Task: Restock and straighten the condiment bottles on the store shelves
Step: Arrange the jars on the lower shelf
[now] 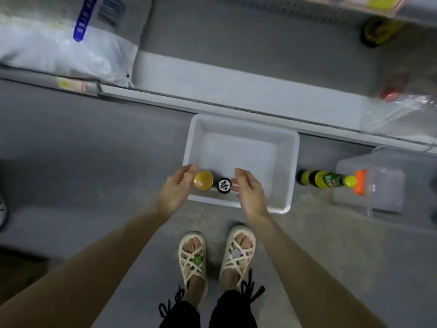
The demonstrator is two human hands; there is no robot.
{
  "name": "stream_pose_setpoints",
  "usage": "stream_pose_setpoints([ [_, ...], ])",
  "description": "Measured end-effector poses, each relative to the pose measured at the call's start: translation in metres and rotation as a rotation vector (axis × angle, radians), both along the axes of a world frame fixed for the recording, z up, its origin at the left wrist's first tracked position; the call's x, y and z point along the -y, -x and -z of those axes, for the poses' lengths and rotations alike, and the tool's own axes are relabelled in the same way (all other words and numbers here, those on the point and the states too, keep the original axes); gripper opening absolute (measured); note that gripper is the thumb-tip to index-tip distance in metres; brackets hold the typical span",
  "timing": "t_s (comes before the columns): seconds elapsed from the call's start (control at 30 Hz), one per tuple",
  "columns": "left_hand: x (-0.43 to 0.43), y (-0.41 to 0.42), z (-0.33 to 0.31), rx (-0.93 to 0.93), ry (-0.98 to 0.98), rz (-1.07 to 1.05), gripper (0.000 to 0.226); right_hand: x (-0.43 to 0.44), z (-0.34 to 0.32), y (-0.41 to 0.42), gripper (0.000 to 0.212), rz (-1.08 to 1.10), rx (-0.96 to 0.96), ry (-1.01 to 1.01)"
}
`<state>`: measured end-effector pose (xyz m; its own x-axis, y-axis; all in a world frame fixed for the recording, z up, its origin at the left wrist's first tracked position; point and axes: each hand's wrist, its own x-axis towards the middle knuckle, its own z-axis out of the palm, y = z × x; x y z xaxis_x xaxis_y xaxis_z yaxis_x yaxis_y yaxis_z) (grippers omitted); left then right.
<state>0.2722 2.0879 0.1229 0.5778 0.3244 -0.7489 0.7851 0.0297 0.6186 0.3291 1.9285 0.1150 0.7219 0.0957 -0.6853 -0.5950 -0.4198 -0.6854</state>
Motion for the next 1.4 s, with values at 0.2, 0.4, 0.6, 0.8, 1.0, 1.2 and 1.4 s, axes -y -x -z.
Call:
stream_pose_setpoints([
  [0.2,0.003,0.006,0.101,-0.08,0.022,0.003,0.023,-0.001,0.095,0.012,0.012,0.011,-0.085,0.047],
  [0.4,0.008,0.011,0.187,-0.078,0.005,0.059,0.059,0.007,0.182,0.017,0.024,0.033,-0.13,0.053],
  [0.6,0.011,0.005,0.242,-0.096,0.008,0.07,0.055,0.01,0.231,0.013,0.043,0.1,-0.264,0.003],
  [0.8,0.014,-0.007,0.262,-0.144,0.176,-0.121,0.048,0.002,0.254,0.012,0.012,0.208,-0.321,-0.101],
  [1.0,0.017,-0.015,0.269,-0.077,0.193,-0.216,0.043,0.005,0.26,-0.003,0.007,0.304,-0.27,-0.163],
  [1.2,0.023,-0.047,0.268,0.012,0.209,-0.249,0.063,0.016,0.264,-0.036,0.033,0.364,-0.189,-0.17],
  [1.4,0.012,-0.071,0.276,0.138,0.075,0.034,0.092,0.036,0.274,-0.064,0.053,0.386,-0.035,-0.182],
])
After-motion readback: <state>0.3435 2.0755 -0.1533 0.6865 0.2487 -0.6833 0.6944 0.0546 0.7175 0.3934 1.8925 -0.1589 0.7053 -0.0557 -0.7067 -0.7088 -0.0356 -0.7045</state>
